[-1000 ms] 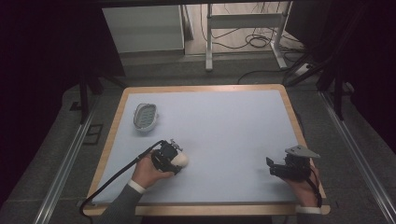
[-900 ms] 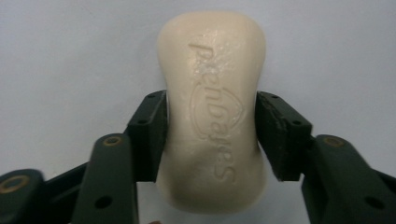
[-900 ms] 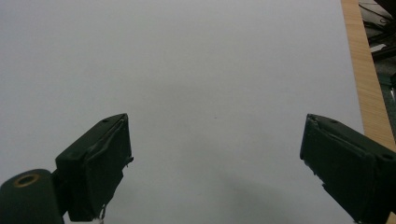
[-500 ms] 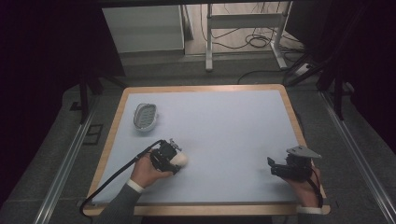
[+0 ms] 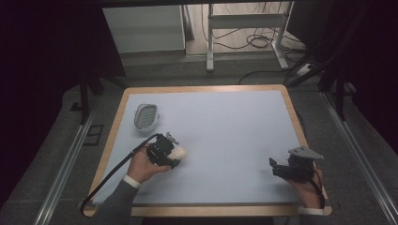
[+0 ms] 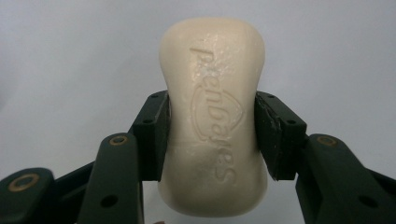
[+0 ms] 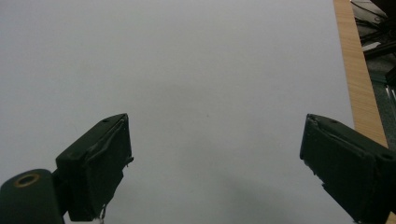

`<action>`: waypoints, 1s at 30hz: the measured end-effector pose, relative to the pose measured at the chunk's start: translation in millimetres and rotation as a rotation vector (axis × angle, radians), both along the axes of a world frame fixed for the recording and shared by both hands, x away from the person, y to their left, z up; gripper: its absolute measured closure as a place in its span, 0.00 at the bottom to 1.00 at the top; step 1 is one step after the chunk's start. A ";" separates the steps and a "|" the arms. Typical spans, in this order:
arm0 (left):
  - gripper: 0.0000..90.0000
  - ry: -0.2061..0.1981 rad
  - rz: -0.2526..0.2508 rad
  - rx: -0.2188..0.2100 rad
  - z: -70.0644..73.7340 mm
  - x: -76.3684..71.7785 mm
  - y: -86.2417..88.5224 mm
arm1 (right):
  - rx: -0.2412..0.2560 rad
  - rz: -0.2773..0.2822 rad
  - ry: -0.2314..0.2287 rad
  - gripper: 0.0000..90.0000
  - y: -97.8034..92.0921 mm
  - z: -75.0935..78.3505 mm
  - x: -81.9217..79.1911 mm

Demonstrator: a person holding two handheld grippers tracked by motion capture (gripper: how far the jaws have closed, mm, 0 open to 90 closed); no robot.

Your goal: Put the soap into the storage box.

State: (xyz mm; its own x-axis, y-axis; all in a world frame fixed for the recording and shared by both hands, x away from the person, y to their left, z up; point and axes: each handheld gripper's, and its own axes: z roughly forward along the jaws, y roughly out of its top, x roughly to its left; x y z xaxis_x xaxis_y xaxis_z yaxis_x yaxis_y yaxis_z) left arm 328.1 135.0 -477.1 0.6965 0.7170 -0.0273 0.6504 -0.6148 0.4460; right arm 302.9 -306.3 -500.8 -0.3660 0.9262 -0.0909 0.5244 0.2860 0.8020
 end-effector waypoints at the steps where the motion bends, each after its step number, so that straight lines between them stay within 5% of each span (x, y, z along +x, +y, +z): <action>1: 0.55 -0.003 0.002 -0.001 3.1 1.9 0.7 | 0.001 -0.001 -0.002 0.10 -0.5 0.3 -0.2; 30: 0.55 -0.010 0.053 -0.029 20.1 28.6 17.2 | -0.009 -0.013 0.004 0.10 -2.6 -0.5 -0.1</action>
State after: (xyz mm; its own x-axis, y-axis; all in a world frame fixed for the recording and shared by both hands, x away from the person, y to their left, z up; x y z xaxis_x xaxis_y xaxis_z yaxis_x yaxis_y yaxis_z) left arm 356.7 152.2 -457.0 0.6579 0.7519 -0.0415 0.6770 -0.5664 0.4700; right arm 302.8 -308.9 -501.3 -0.3540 0.9301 -0.0979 0.5310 0.2861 0.7976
